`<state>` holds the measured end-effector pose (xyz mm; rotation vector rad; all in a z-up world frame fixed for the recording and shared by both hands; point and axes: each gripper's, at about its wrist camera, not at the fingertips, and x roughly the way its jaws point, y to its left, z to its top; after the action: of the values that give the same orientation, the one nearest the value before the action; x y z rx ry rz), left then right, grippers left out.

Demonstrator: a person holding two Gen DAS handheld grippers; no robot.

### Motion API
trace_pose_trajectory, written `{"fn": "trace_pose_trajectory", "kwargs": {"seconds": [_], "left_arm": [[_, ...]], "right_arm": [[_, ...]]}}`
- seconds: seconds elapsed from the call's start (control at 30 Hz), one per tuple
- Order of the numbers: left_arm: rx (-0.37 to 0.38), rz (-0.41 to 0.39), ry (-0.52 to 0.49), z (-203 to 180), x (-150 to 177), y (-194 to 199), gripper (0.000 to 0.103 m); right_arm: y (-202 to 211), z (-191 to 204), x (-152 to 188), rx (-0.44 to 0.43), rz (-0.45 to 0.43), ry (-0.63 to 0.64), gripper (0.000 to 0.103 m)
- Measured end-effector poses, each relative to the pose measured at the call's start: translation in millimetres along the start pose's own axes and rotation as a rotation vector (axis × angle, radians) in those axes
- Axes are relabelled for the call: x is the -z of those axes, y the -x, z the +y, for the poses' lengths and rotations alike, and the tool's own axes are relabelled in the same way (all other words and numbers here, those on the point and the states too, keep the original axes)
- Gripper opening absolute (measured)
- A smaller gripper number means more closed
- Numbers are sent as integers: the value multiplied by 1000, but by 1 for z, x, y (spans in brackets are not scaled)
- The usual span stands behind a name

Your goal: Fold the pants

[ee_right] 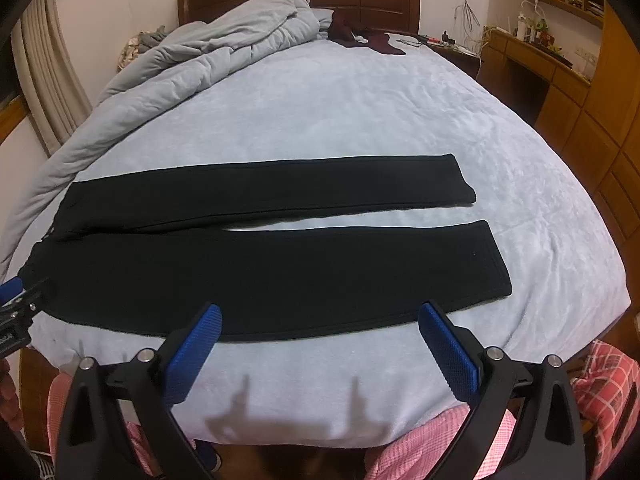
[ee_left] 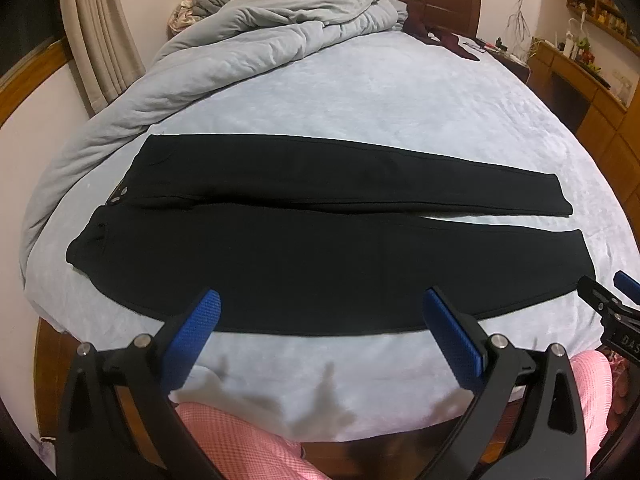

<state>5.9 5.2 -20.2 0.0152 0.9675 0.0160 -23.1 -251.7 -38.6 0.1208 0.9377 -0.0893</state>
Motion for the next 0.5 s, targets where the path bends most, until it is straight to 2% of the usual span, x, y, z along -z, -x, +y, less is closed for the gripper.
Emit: {"fn": "trace_pose_trajectory", "kwargs": {"seconds": [0.5], "left_arm": [[-20,8,-3,0,2,-5,100]], "right_arm": [[2,1,0,0,-8,7,99]]}}
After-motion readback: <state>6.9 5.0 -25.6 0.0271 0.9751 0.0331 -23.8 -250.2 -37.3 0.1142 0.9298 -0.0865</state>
